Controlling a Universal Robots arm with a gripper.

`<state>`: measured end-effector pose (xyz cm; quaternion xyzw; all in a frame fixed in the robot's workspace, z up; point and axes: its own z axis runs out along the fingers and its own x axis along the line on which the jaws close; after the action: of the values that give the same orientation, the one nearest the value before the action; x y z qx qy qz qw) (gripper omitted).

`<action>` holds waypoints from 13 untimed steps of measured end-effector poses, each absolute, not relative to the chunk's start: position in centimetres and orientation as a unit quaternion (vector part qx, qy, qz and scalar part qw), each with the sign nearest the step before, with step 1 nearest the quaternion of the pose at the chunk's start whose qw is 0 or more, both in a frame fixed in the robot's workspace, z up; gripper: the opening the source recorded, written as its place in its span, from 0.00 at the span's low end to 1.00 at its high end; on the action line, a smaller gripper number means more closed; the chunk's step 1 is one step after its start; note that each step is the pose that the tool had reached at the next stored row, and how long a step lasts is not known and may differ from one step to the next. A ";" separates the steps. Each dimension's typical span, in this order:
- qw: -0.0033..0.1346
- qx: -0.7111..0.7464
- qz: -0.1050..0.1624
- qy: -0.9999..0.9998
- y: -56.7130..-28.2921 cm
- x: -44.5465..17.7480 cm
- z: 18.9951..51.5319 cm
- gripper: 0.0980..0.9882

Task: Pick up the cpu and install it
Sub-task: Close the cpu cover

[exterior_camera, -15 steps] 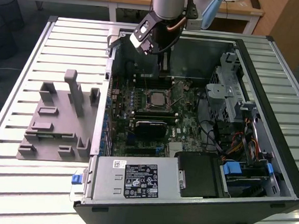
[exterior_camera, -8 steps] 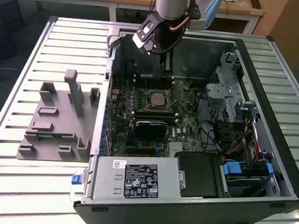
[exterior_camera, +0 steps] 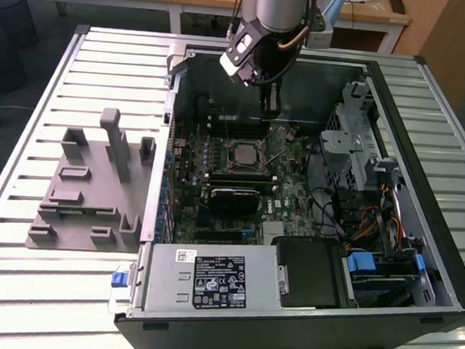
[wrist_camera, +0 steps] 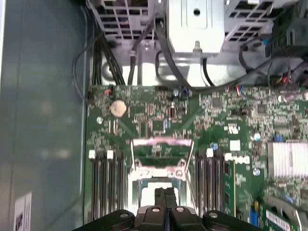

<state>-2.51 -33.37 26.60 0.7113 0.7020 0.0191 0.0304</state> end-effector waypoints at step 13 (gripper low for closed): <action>0.031 0.711 0.019 0.702 -33.4 0.6 26.6 0.01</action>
<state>0.63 -33.37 26.60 0.7113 0.7020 0.0191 0.0306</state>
